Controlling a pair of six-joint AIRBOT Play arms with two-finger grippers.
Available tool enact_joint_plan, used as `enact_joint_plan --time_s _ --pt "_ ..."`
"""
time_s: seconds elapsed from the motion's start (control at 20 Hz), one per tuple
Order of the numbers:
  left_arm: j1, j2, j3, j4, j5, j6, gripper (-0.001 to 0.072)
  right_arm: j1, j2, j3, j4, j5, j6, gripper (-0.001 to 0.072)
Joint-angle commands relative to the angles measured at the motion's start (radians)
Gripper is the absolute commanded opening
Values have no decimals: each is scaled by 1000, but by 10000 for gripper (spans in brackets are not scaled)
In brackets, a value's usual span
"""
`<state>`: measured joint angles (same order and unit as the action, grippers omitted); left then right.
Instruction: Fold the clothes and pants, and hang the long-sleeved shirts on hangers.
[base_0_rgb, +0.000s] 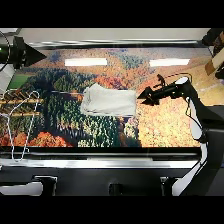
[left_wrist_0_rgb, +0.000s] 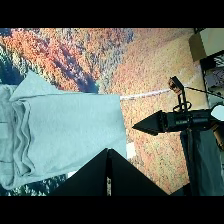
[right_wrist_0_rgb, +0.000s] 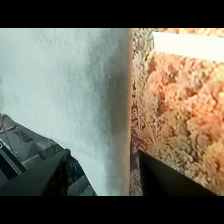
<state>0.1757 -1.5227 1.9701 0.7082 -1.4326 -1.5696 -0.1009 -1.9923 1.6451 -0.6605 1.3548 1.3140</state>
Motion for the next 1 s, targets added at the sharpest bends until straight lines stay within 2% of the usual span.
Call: enact_joint_plan --time_s 0.0,0.15,0.35,0.4,0.45,0.55,0.6,0.8,0.95 --pt "-1 0 0 0 1 0 18 1 -21 -25 48 -69 -45 501" --pt "-1 -2 0 1 1 0 18 2 -48 -25 103 -74 -43 500" --pt "-1 -2 0 2 2 0 18 66 -61 -25 84 -84 -50 493" --pt "0 -2 0 2 3 0 17 82 -61 -25 61 -97 -45 453" --pt "0 -2 0 2 4 0 18 88 -61 -25 53 -106 -41 357" --pt "0 -2 0 11 5 0 18 93 -61 -24 58 -113 -39 110" --pt "0 -2 0 15 5 0 18 92 -61 -24 66 -113 -39 34" --pt "0 -2 0 23 5 0 18 85 -16 -14 124 -151 -27 33" --pt "0 -2 0 22 4 0 18 31 10 94 126 -149 68 33"
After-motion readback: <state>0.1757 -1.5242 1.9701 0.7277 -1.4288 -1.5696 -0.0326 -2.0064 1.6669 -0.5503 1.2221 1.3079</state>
